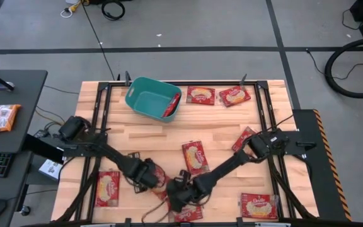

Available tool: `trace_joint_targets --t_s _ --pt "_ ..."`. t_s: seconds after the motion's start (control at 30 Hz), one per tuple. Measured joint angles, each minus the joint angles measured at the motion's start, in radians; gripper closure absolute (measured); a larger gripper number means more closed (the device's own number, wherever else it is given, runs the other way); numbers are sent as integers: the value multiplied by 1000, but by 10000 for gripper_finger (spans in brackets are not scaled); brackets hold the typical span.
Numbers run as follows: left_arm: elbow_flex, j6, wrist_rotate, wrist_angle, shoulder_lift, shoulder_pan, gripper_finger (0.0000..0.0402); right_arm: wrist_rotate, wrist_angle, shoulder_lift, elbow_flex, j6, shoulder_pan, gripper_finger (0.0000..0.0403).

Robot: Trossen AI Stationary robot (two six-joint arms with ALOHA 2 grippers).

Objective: Sort popcorn bags into baskets
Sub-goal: Put the popcorn bag into the green bin

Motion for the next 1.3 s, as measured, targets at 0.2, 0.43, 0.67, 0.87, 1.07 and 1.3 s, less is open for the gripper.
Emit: trace_joint_targets --t_s 0.2,0.43,0.67,0.87,1.07,1.3 --pt "28 -70 140 41 -8 -144 230 29 -160 -35 -2 -72 -91 397" --pt "79 -167 34 18 -179 -244 230 91 -230 -163 -2 -145 -116 397" --pt "-23 -224 -195 69 -370 -175 230 151 -214 -295 -2 -70 -34 397" --pt "-245 -242 18 256 -393 -49 208 239 -189 -364 -2 112 100 396" --pt "-371 -190 22 473 -391 34 149 370 -225 -377 -2 213 218 396" --pt "-410 -123 -20 552 -391 73 121 341 -337 -377 -2 353 250 396"
